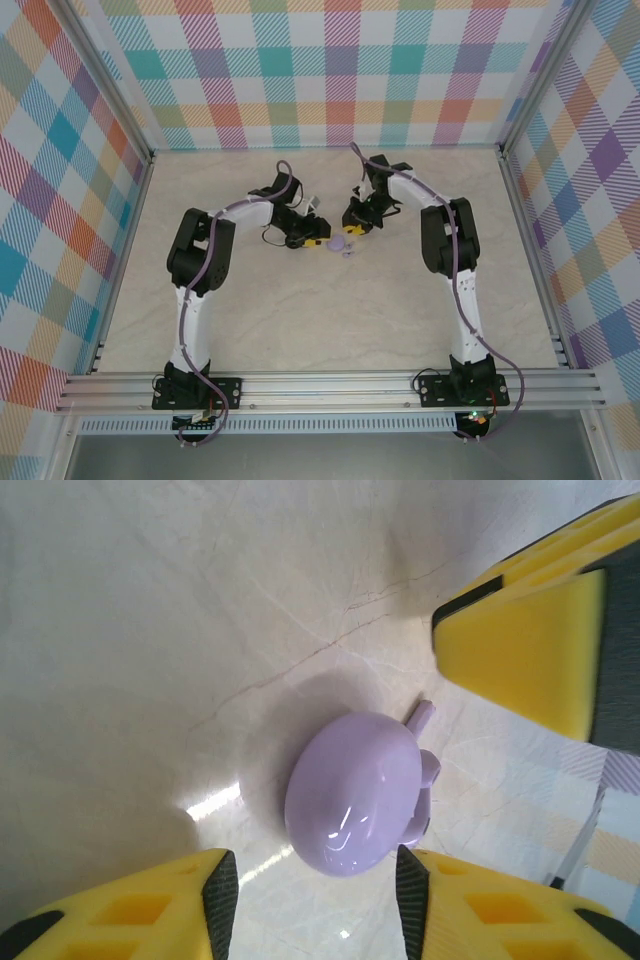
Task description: Insert the wireless bluetooth earbuds into the charging case
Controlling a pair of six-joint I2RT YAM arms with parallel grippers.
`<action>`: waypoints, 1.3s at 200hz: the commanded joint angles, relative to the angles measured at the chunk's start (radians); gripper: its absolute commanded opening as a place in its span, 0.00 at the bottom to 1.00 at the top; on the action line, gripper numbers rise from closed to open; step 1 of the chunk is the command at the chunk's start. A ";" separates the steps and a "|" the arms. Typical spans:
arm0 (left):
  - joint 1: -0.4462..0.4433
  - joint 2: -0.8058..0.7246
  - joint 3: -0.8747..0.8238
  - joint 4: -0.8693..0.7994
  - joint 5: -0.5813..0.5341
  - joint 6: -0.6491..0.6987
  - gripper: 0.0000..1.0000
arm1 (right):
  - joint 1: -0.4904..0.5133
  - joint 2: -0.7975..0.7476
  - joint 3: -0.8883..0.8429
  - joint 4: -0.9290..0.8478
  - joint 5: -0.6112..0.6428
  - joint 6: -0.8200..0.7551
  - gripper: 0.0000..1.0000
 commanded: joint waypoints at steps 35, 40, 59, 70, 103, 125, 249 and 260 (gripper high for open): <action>-0.029 -0.101 -0.112 0.121 -0.006 -0.121 0.54 | 0.002 -0.001 0.028 -0.018 -0.139 -0.086 0.25; -0.033 -0.102 -0.116 0.125 -0.009 -0.125 0.54 | 0.004 0.007 0.038 -0.025 -0.139 -0.090 0.25; -0.044 -0.101 -0.129 0.139 -0.020 -0.146 0.54 | 0.007 0.034 0.071 -0.053 -0.140 -0.105 0.25; -0.052 -0.100 -0.137 0.142 -0.026 -0.159 0.55 | 0.008 0.048 0.086 -0.063 -0.140 -0.108 0.25; -0.070 -0.080 -0.150 0.206 -0.038 -0.200 0.55 | 0.011 0.072 0.097 -0.075 -0.122 -0.113 0.25; -0.078 -0.072 -0.152 0.218 -0.050 -0.213 0.55 | 0.012 0.087 0.100 -0.087 -0.124 -0.122 0.25; -0.085 -0.073 -0.188 0.228 -0.121 -0.255 0.54 | 0.018 0.068 0.026 -0.085 -0.065 -0.103 0.16; -0.087 -0.077 -0.191 0.229 -0.111 -0.255 0.54 | 0.018 0.064 0.022 -0.082 -0.065 -0.101 0.16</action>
